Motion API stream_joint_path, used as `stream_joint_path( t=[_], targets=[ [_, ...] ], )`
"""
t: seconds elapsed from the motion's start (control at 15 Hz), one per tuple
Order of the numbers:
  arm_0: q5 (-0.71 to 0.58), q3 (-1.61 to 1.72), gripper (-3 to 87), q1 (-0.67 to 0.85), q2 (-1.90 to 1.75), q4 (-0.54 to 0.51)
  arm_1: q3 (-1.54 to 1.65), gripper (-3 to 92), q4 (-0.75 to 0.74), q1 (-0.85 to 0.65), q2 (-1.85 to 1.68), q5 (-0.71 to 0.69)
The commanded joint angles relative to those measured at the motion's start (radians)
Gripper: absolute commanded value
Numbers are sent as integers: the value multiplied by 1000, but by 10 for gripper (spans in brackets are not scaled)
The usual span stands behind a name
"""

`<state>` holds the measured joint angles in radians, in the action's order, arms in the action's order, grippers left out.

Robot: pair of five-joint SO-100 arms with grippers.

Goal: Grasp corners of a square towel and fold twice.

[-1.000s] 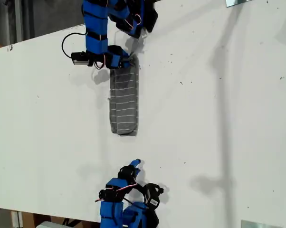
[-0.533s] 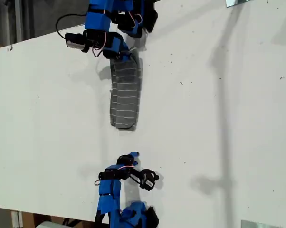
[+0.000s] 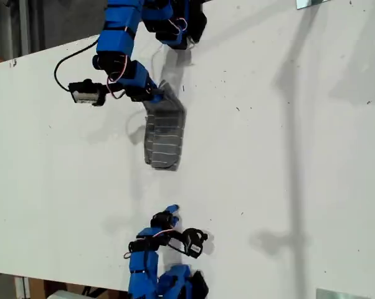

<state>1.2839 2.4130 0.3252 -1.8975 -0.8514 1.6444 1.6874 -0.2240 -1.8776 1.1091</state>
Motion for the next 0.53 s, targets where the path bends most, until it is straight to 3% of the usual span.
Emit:
stream_joint_path(
  t=[0.0, 0.2, 0.47],
  targets=[
    [64, 250, 144, -5, -374, 52, -299, -1, 32, -2, 212, -67],
    [97, 402, 143, 15, -630, 14, -592, -1, 35, -9, 512, -213],
    [110, 541, 143, 52, -925, -44, -612, -1, -229, 6, 574, -466]
  ],
)
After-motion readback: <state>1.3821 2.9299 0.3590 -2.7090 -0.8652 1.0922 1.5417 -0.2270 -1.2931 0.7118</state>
